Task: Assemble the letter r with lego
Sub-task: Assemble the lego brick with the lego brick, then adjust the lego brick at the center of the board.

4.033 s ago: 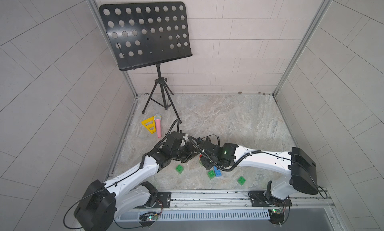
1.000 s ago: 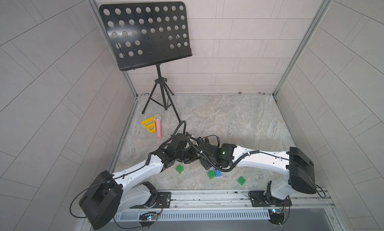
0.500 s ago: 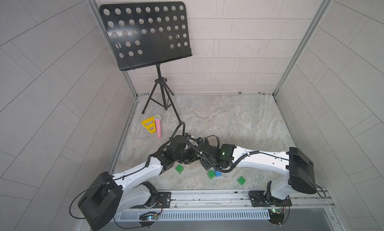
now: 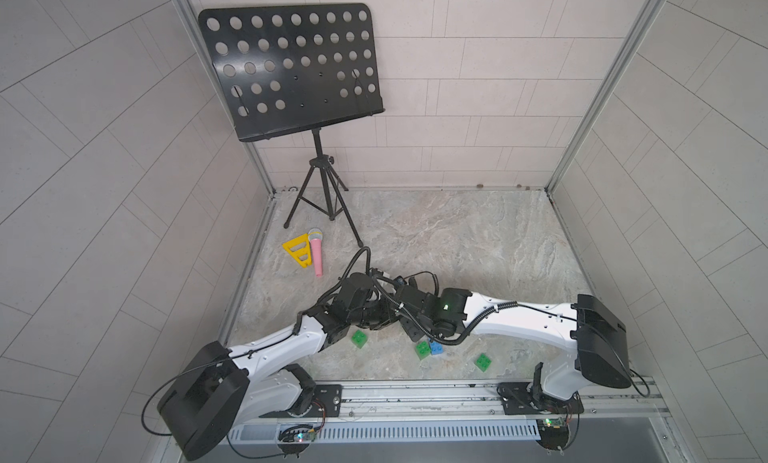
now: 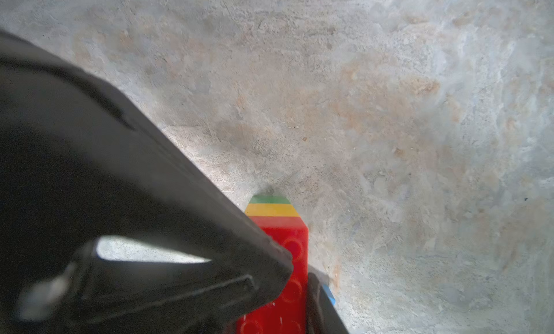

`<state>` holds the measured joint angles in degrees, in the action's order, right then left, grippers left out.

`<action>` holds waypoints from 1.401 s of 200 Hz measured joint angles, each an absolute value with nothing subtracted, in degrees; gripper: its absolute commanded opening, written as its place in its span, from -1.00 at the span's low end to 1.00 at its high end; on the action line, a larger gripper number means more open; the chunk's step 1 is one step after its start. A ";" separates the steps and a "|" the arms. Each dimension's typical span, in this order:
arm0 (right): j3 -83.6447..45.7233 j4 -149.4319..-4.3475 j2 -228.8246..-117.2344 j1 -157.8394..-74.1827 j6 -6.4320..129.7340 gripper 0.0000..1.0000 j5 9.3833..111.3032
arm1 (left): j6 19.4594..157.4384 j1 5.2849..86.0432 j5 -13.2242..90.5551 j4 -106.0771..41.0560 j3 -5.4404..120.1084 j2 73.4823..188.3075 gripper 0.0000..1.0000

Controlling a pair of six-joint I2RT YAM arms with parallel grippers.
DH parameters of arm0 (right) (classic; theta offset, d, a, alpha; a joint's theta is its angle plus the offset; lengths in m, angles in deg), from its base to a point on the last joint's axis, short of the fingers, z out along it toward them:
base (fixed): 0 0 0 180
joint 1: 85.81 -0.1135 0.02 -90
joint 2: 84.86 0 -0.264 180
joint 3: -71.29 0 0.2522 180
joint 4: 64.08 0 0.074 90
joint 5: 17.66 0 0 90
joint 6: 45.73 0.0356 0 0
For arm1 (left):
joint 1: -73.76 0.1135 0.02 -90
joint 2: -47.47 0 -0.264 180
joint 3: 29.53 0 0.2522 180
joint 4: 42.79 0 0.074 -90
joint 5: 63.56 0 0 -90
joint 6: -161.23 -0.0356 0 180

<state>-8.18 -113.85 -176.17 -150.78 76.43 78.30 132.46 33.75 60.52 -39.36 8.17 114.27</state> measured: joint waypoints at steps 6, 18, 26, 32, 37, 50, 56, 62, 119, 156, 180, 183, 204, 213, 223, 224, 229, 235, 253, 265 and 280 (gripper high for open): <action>-8.25 -113.89 -176.17 -150.73 76.39 -0.94 78.23 | 132.48 33.75 60.54 -39.40 8.15 114.27 -1.00; -8.25 -113.89 -176.17 -150.69 76.23 -0.94 78.12 | 132.57 33.75 60.50 -39.51 8.06 114.18 -1.00; -8.25 -113.92 -176.17 -150.67 76.19 -0.94 78.01 | 132.68 33.75 60.48 -39.62 8.00 114.16 -1.00; -8.25 -113.92 -176.17 -150.65 76.17 -0.94 77.99 | 132.70 33.75 60.48 -39.71 7.96 114.16 -1.00; -8.25 -113.92 -176.17 -150.63 76.14 -0.93 77.95 | 132.70 33.75 60.48 -39.73 7.93 114.16 -1.00; -8.25 -113.92 -176.17 -150.63 76.06 -0.84 77.93 | 132.75 33.75 60.48 -39.75 7.93 114.16 -1.00; -8.25 -113.89 -176.17 -150.63 76.04 -0.79 77.95 | 132.77 33.75 60.48 -39.75 7.93 114.16 -1.00; -8.25 -113.92 -176.17 -150.63 76.04 -0.73 77.95 | 132.81 33.75 60.46 -39.75 7.93 114.14 -1.00; -8.62 -114.31 -176.17 -150.63 75.47 -0.23 77.58 | 133.53 33.45 59.15 -39.12 7.76 112.61 -1.00; -9.71 -116.45 -176.11 -150.28 74.94 -0.08 76.81 | 133.77 33.45 59.10 -38.77 7.78 112.54 -1.00; -10.61 -117.35 -176.08 -149.84 74.86 -0.05 76.46 | 133.77 33.45 59.10 -38.66 7.93 112.54 -1.00; -10.67 -117.41 -176.08 -149.80 74.83 -0.05 76.46 | 133.77 33.45 59.10 -38.66 7.98 112.54 -1.00; -11.07 -117.98 -176.08 -149.40 74.72 -0.08 76.27 | 133.77 33.45 59.10 -38.53 8.24 112.57 -1.00; -11.11 -118.05 -176.08 -149.16 74.68 -0.11 76.09 | 133.77 33.45 59.10 -38.48 8.37 112.68 -1.00; -11.16 -118.09 -176.08 -149.10 74.66 -0.11 75.87 | 133.77 33.45 59.15 -38.39 8.48 112.76 -1.00; -11.16 -118.09 -176.08 -149.10 74.68 -0.12 75.85 | 133.77 33.45 59.15 -38.37 8.48 112.76 -1.00; -11.16 -118.09 -176.06 -149.01 74.66 -0.12 75.70 | 133.77 33.45 59.12 -38.35 8.50 112.76 -1.00; -11.16 -118.09 -176.06 -148.90 74.61 -0.12 75.50 | 133.77 33.45 59.15 -38.28 8.52 112.76 -1.00; -11.20 -118.09 -176.04 -148.55 74.46 -0.13 74.71 | 133.93 33.45 59.12 -38.00 8.72 112.70 -1.00; -11.26 -118.16 -176.04 -148.37 74.40 -0.13 74.45 | 134.12 33.45 59.06 -37.52 8.90 112.46 -1.00; -11.29 -118.18 -176.00 -148.27 74.27 -0.13 74.19 | 134.28 33.45 58.90 -35.97 9.20 111.54 -1.00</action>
<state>-11.29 -118.18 -176.00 -148.27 74.27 74.19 134.28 33.45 58.90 -35.97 9.20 111.54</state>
